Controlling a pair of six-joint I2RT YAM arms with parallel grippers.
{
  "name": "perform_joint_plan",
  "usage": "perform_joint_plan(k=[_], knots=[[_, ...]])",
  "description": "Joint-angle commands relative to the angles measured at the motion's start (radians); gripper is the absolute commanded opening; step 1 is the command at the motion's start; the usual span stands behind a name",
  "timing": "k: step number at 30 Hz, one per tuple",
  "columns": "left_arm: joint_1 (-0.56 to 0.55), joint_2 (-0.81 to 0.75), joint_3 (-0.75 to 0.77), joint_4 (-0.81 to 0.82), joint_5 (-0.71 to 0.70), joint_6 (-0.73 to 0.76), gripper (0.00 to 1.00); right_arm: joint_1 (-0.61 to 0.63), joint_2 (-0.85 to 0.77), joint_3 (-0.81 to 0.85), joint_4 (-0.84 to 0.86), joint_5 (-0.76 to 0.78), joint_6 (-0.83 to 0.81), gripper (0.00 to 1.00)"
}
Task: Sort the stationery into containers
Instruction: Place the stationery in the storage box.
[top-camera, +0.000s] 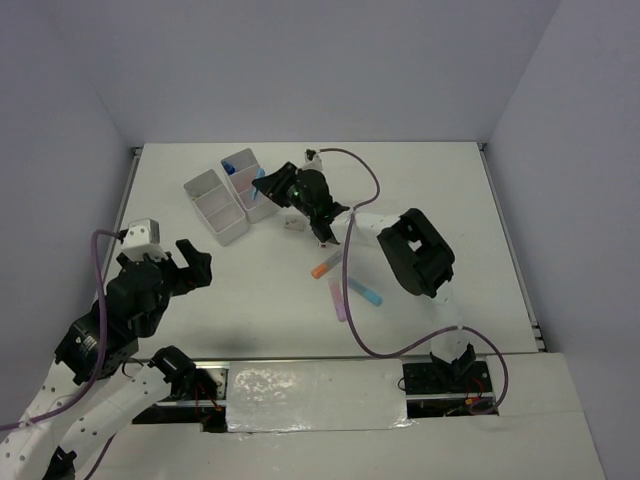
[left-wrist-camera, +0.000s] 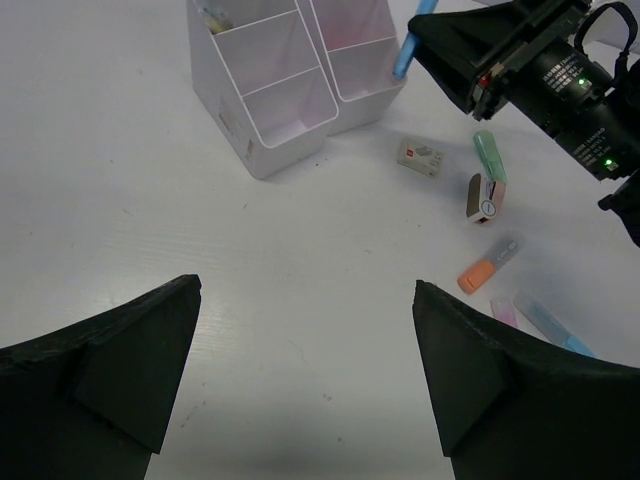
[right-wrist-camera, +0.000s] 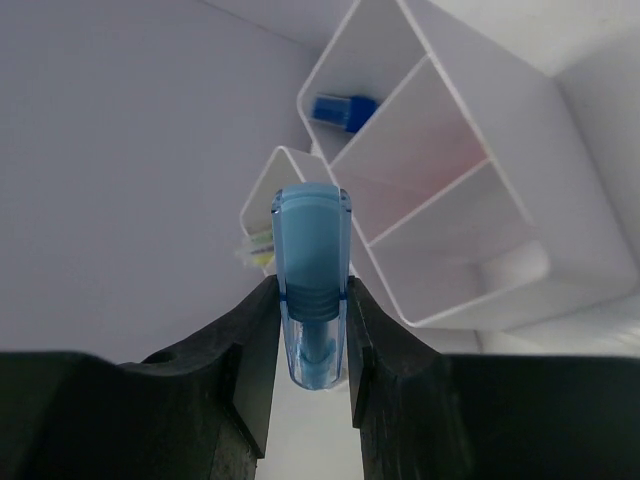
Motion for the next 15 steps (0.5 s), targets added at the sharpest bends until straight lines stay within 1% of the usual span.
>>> perform_joint_plan(k=[1, 4, 7, 15], knots=[[-0.005, 0.011, 0.0, 0.035, 0.012, 0.012, 0.99, 0.025, 0.029, 0.079, 0.195, 0.101, 0.017, 0.1], [-0.005, 0.016, -0.001, 0.041, 0.029, 0.023, 0.99, 0.035, 0.084, 0.122, 0.211, 0.104, 0.029, 0.12], [-0.005, 0.008, -0.001, 0.048, 0.037, 0.027, 0.99, 0.044, 0.149, 0.186, 0.18, 0.116, 0.009, 0.18], [-0.005, -0.013, -0.009, 0.064, 0.068, 0.044, 0.99, 0.054, 0.219, 0.324, 0.107, 0.191, -0.046, 0.21]])
